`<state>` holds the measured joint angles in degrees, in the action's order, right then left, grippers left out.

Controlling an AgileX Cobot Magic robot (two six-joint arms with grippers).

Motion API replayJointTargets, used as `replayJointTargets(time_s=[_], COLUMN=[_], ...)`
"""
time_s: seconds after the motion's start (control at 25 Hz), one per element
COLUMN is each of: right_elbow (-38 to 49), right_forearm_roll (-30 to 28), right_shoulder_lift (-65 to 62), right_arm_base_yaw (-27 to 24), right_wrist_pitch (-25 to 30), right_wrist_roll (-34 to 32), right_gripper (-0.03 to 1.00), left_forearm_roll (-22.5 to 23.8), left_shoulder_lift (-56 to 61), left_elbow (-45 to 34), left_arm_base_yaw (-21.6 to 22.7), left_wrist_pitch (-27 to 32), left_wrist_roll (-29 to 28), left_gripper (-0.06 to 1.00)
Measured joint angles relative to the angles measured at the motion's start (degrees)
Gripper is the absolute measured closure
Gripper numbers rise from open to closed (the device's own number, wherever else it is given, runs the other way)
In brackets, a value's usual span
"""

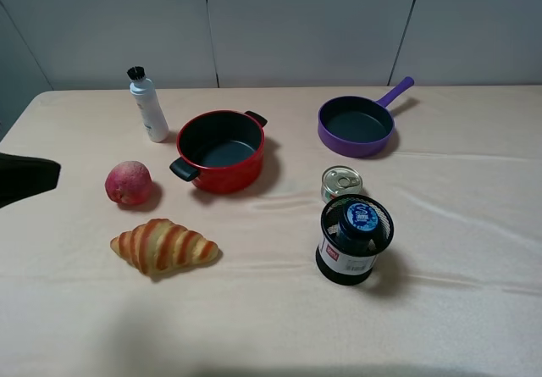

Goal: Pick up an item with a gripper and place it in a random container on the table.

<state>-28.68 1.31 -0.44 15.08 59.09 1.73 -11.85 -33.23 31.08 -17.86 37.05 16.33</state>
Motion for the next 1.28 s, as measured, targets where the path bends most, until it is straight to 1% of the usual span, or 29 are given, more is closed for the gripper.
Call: replayJointTargets(time_s=[0.32,0.48,0.6,0.76,0.92,1.12,1.28], right_elbow=[0.0,0.0,0.0,0.0,0.0,0.0,0.0], right_forearm_roll=[0.0,0.0,0.0,0.0,0.0,0.0,0.0], right_shoulder_lift=[0.0,0.0,0.0,0.0,0.0,0.0,0.0], right_arm_base_yaw=[0.0,0.0,0.0,0.0,0.0,0.0,0.0], right_wrist_pitch=[0.0,0.0,0.0,0.0,0.0,0.0,0.0], right_wrist_roll=[0.0,0.0,0.0,0.0,0.0,0.0,0.0], right_gripper=[0.27,0.27,0.27,0.27,0.27,0.27,0.27], left_forearm_roll=[0.0,0.0,0.0,0.1,0.17,0.21,0.21], left_shoulder_lift=[11.81,17.59,20.7,23.53,26.36,32.65,33.42], left_elbow=[-0.02,-0.02,-0.45,-2.34,-2.44,-2.51,-2.51], left_arm_base_yaw=[9.88,12.68,13.75,13.76,13.76,13.76,13.76], left_wrist_pitch=[16.18,21.23,22.86,23.85,23.98,24.16,24.52], left_wrist_roll=[-0.08,-0.11,-0.11,-0.11,-0.18,-0.18,-0.18], left_gripper=[-0.05,-0.05,-0.05,-0.05,-0.05,-0.05,-0.05])
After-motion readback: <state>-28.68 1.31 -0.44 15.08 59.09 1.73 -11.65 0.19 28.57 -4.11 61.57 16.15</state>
